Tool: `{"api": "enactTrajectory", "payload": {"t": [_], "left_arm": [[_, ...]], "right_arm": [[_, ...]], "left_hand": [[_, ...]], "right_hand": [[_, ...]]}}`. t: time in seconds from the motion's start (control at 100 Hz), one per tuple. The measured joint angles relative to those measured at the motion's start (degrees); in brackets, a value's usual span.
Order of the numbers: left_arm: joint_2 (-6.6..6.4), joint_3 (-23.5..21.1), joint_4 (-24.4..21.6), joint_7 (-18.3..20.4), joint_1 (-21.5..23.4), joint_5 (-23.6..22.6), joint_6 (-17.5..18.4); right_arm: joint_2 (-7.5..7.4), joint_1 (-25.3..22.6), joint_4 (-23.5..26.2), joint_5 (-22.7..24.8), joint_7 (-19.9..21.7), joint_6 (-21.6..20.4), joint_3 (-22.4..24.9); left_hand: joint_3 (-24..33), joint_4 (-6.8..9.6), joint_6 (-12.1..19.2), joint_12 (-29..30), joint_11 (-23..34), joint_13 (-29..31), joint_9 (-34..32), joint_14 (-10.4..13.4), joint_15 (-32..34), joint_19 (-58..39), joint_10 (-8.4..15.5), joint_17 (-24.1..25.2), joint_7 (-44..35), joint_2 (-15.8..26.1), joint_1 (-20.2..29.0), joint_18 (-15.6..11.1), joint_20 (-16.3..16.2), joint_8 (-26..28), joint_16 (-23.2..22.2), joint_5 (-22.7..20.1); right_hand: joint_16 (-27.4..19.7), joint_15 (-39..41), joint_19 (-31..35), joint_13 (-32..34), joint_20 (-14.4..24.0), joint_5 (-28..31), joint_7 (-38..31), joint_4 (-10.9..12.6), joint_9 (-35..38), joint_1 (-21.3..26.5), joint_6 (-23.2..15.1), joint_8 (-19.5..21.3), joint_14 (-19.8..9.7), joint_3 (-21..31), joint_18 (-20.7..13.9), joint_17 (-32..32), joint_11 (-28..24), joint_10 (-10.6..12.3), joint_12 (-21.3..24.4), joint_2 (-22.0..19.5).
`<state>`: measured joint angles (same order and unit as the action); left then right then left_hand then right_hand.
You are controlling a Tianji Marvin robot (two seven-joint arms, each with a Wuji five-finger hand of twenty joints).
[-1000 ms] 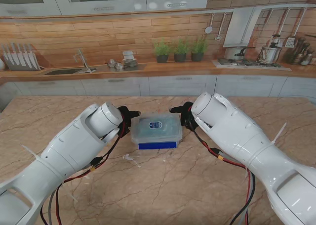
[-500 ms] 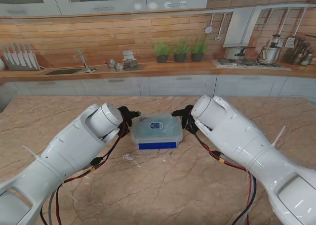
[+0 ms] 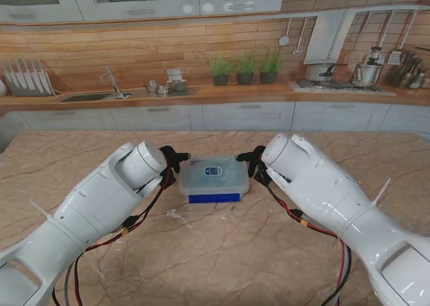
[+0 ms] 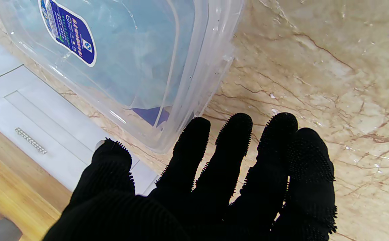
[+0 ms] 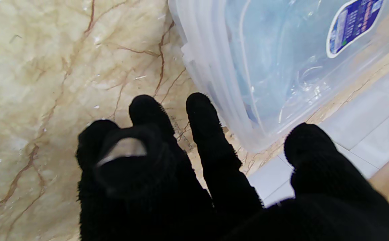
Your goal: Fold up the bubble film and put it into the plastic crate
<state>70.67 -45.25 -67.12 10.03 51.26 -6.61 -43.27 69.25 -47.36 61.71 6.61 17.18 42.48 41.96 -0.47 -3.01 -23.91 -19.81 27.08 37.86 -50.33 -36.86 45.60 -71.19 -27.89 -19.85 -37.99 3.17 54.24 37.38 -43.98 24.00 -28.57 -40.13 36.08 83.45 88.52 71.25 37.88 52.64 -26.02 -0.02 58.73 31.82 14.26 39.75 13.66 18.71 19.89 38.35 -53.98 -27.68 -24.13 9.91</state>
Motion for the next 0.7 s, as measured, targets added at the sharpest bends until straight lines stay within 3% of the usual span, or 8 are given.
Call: {"api": "enactTrajectory", "payload": {"t": [0.15, 0.39, 0.7], "left_arm": [[-0.33, -1.57, -1.70, -0.30, 1.72, -1.05, -0.29], [-2.07, -2.89, -5.16, 1.43, 4.21, -4.44, -0.40], [-4.33, -8.32, -12.86, 2.40, 10.83, -6.65, -1.22]], "right_arm": [[-0.28, -0.94, 0.94, 1.11, -0.38, -0.25, 1.43], [-0.63, -0.89, 0.46, 3.92, -1.69, -3.98, 1.65], [2.18, 4.64, -10.79, 2.92, -3.84, -10.22, -2.13]], "left_hand": [[0.00, 0.00, 2.83, 0.00, -0.01, -0.68, 0.12, 0.01, -0.09, 0.14, 0.01, 0.59, 0.18, 0.00, -0.01, -0.09, 0.02, -0.45, 0.00, 0.05], [0.00, 0.00, 2.96, -0.06, 0.48, -0.68, -0.27, 0.55, -0.09, 0.14, 0.08, 0.58, 0.07, 0.00, -0.74, -0.85, 0.02, 0.08, 0.00, 0.05], [0.00, 0.00, 2.96, -0.63, 1.75, -0.68, -0.80, 0.61, 0.36, 0.14, 0.24, 0.58, -10.32, 0.00, -0.74, -0.94, 0.02, 9.63, 0.00, 0.05]], "right_hand": [[0.00, -0.45, 0.00, -1.26, 0.00, -0.24, 0.51, 0.00, -1.16, 0.00, -1.28, -0.65, -0.01, 0.00, -0.01, -1.31, 0.00, 0.02, 0.00, 0.00], [0.00, -1.50, -0.14, -2.16, -0.01, -0.89, 1.33, 0.00, -1.91, -0.01, -2.04, -0.69, 0.05, 0.00, -0.03, -2.63, 0.36, 0.06, 0.00, 0.00], [0.00, -4.31, -1.95, -5.61, -0.01, -2.56, 2.54, 0.00, -4.78, -0.02, -3.01, -0.74, 0.73, 0.02, -0.05, -6.14, 1.93, 0.20, 0.03, 0.01]]}}
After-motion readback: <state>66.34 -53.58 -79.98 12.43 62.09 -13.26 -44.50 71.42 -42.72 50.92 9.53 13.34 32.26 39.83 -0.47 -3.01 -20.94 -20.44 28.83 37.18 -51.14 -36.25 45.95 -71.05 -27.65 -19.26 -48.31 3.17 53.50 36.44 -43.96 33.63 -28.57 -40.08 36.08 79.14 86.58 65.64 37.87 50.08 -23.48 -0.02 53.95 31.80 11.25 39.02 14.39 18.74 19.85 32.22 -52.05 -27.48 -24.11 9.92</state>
